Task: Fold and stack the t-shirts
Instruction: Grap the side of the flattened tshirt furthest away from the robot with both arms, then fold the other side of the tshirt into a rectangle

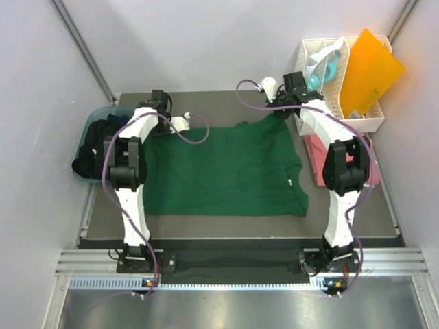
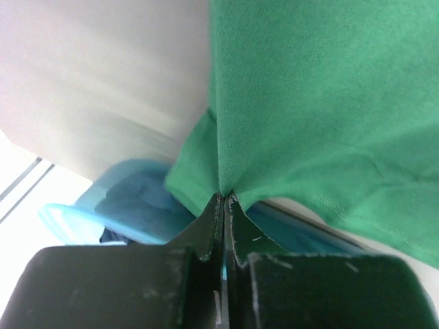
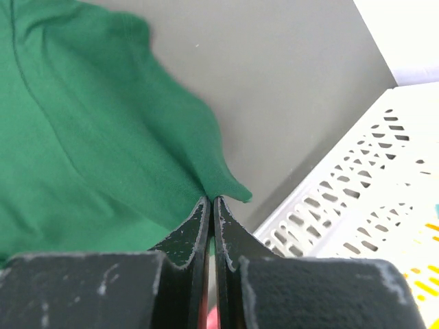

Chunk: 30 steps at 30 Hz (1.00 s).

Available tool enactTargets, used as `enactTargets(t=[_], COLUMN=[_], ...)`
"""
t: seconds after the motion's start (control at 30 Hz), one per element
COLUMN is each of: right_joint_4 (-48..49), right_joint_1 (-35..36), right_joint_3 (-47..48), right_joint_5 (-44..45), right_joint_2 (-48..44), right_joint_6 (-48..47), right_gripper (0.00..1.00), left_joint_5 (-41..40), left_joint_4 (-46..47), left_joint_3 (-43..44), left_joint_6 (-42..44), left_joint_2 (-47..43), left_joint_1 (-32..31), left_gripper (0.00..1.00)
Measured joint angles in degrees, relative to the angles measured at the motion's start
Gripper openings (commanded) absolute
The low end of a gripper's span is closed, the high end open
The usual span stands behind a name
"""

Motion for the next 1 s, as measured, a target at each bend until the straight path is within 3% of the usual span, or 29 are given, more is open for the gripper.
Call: enactTargets(t=[0.67,1.0], right_joint_4=[-15.8,-22.9], right_joint_1=[-0.6,-0.5], right_joint_3=[-12.1,-12.8], right_joint_5=[-6.1,-6.3], right_joint_2=[-10.3,-19.4], right_joint_6=[-13.9,-19.3], right_gripper=[0.00,0.00], left_joint_5=[1.6,2.6], left_joint_4=[-3.8,-5.4], left_joint_3=[-9.7,-20.4], left_joint_6=[1.0,2.1], left_joint_2=[-13.7,-20.5], left_joint_1=[0.0,0.0], left_gripper=[0.00,0.00])
